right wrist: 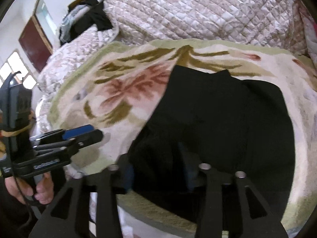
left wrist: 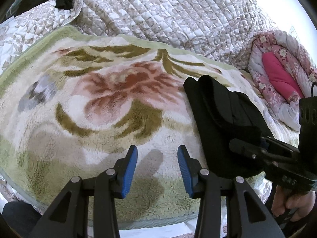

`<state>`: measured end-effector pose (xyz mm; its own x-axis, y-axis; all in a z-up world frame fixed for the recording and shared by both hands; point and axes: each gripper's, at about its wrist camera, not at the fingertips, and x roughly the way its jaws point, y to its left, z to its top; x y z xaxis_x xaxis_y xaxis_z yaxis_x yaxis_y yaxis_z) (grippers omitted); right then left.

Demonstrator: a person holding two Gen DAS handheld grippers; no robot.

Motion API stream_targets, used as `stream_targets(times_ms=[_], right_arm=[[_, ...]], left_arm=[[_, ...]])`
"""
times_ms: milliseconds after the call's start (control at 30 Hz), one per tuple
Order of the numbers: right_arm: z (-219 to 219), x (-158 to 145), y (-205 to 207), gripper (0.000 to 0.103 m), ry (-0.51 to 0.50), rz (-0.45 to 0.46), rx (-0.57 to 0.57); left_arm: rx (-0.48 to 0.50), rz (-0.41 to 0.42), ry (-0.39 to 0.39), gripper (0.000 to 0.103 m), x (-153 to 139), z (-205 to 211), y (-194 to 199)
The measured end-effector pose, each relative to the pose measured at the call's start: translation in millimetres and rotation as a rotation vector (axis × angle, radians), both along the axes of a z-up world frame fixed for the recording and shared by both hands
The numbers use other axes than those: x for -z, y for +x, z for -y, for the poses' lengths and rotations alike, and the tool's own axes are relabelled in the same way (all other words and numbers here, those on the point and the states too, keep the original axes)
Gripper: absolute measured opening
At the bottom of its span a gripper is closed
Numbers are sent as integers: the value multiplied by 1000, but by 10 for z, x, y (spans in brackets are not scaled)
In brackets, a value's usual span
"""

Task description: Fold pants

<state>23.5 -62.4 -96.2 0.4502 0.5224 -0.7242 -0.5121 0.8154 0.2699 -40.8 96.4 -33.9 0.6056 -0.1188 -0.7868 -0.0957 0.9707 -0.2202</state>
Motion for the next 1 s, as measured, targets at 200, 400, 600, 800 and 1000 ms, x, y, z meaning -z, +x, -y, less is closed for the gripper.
stream_targets(times_ms=[200, 400, 600, 800, 1000], right_arm=[[238, -292, -155, 54, 172, 36, -52], [599, -2, -86, 22, 87, -14, 114], [475, 168, -101, 18, 43, -50, 33], [926, -58, 116, 18, 139, -19, 163], [1206, -131, 515, 18, 96, 11, 256]], left_arm=[[3, 8, 10, 45, -56, 32, 25], [28, 27, 15, 45, -150, 152, 78], [79, 49, 10, 45, -266, 366, 238], [156, 93, 28, 45, -427, 682, 554], [232, 124, 36, 45, -423, 1076, 1054]])
